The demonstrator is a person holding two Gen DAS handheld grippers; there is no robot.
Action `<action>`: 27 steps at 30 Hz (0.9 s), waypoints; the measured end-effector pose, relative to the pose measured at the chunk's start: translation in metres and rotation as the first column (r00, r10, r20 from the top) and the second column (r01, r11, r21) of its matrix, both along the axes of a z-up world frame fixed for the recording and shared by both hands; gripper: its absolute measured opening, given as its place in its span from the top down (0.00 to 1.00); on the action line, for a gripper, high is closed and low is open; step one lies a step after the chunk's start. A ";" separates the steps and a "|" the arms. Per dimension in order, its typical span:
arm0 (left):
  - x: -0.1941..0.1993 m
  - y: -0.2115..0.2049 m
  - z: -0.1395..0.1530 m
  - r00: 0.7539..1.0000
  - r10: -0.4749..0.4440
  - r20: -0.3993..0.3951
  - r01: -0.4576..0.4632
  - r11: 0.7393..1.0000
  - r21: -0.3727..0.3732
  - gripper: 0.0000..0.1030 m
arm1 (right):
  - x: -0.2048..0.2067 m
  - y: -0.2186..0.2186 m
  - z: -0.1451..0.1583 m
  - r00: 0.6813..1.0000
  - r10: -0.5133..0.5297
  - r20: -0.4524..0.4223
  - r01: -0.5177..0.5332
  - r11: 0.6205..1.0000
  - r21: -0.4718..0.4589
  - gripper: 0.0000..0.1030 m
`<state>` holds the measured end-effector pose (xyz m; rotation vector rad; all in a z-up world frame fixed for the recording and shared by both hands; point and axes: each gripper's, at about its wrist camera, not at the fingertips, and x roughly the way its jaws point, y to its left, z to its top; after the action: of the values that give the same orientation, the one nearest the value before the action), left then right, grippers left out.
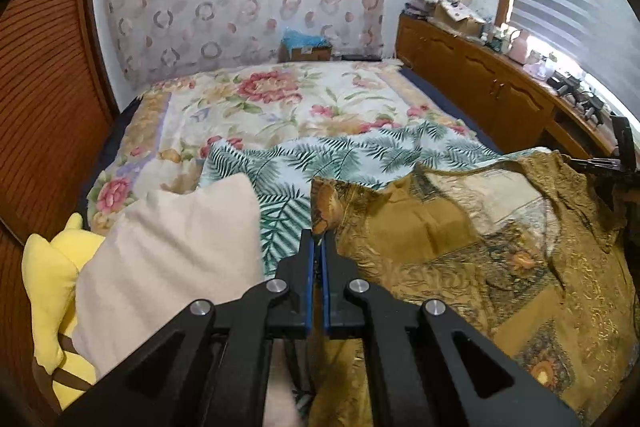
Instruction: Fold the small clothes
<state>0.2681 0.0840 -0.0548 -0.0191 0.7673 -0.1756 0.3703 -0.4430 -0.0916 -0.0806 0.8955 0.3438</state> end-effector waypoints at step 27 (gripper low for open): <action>-0.239 0.016 0.021 0.983 0.026 0.181 -0.003 0.992 -0.129 1.00 | -0.239 0.029 0.067 0.969 0.074 0.234 -0.106 0.986 0.126 1.00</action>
<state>0.0287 0.0996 -0.0338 -0.1287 0.5723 -0.2094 0.1308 -0.4144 -0.0248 -0.0325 0.6391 0.4705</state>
